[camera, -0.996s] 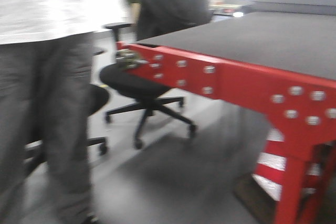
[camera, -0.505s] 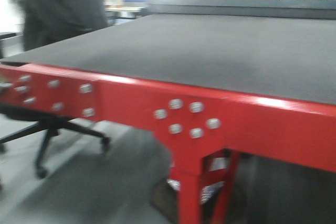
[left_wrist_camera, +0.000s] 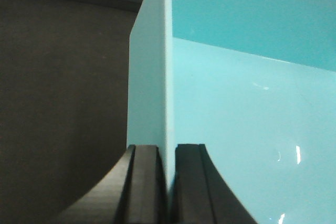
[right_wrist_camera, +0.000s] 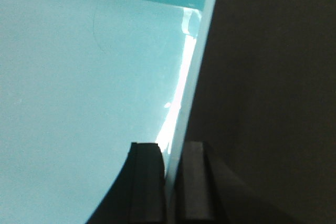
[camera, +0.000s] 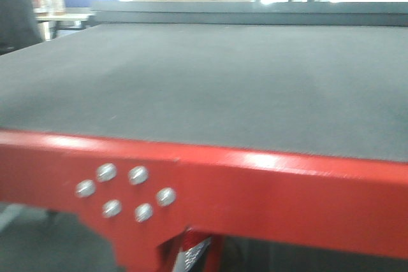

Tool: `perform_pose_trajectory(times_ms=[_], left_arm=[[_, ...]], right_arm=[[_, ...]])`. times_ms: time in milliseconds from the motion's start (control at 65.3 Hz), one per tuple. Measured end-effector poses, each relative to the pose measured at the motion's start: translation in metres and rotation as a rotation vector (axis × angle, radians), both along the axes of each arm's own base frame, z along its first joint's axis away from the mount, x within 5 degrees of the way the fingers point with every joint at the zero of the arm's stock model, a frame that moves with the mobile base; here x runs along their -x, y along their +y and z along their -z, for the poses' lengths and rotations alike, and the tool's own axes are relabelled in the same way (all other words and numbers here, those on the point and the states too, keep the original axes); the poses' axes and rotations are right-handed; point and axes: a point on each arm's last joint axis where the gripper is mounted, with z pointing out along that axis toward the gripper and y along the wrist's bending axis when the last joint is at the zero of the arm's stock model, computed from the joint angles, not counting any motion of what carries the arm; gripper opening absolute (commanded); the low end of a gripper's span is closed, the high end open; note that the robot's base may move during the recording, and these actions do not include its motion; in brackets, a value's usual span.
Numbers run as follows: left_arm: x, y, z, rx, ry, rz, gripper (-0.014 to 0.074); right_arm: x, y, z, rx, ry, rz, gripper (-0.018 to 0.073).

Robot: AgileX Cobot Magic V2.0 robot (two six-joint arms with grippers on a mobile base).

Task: Fetch blue bin and place on conveyor start
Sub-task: 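Hold the bin and drive up to the red-framed conveyor table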

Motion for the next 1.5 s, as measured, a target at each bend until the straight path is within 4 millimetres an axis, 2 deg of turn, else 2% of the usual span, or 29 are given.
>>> perform_pose_trajectory(times_ms=[1501], left_arm=[[0.0000,0.0000,0.0000,0.000,0.000,0.000,-0.0111]], right_arm=[[0.0000,0.0000,0.0000,0.000,0.000,0.000,-0.0152]])
